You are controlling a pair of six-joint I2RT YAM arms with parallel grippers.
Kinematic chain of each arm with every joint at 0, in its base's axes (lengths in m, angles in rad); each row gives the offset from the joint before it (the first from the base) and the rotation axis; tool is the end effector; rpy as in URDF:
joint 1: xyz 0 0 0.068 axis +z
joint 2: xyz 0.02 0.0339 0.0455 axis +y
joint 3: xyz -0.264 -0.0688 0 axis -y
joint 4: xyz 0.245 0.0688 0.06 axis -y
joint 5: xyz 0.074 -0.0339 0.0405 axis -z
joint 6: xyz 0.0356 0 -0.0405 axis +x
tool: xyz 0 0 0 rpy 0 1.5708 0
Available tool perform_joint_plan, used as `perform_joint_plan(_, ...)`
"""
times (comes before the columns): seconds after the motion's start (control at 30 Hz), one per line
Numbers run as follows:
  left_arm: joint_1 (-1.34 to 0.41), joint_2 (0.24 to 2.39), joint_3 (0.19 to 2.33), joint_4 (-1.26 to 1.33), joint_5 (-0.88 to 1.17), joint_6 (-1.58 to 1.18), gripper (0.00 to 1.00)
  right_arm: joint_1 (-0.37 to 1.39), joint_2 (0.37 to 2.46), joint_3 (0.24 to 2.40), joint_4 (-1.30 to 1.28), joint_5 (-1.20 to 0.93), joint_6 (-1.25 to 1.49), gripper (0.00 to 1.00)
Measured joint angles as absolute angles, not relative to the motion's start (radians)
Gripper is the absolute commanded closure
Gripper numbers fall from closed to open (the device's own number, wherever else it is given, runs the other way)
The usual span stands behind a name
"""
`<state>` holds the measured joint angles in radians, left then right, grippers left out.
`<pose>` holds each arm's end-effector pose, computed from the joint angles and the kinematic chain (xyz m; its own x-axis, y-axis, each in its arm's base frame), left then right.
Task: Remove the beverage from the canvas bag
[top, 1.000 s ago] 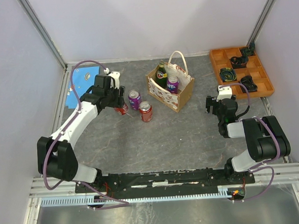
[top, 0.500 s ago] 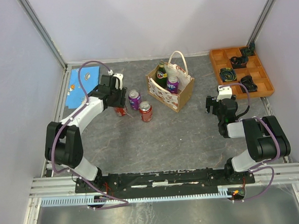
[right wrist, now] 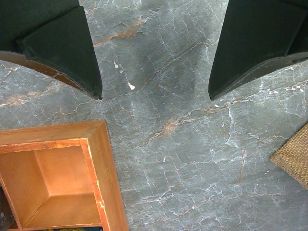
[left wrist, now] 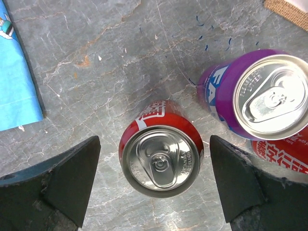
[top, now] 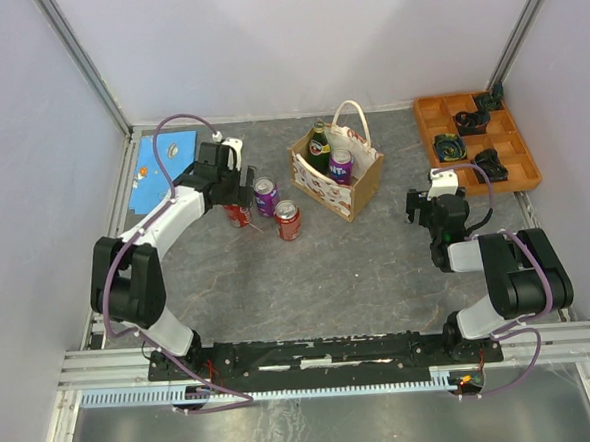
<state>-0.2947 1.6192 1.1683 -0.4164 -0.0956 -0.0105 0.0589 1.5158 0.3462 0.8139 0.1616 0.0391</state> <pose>0.3361 -0.0985 0.2410 -0.7321 0.2113 -0.6476 0.2224 0.9727 0.0660 0.2586 0.0095 0.1370 -0.3438 0.0184 -0.9389 0.1060 0.9942 -0.0193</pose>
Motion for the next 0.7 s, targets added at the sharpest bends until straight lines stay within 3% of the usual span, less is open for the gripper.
perform_joint_plan(0.37, -0.295, 1.578, 1.274, -0.457, -0.091, -0.01, 0.04, 0.059, 1.516, 0.346, 0.814, 0.162, 0.039, 0.01)
perform_joint_plan(0.7, -0.447, 1.609, 1.737, -0.479, -0.065, 0.047, 0.04, 0.059, 1.516, 0.346, 0.814, 0.162, 0.039, 0.01)
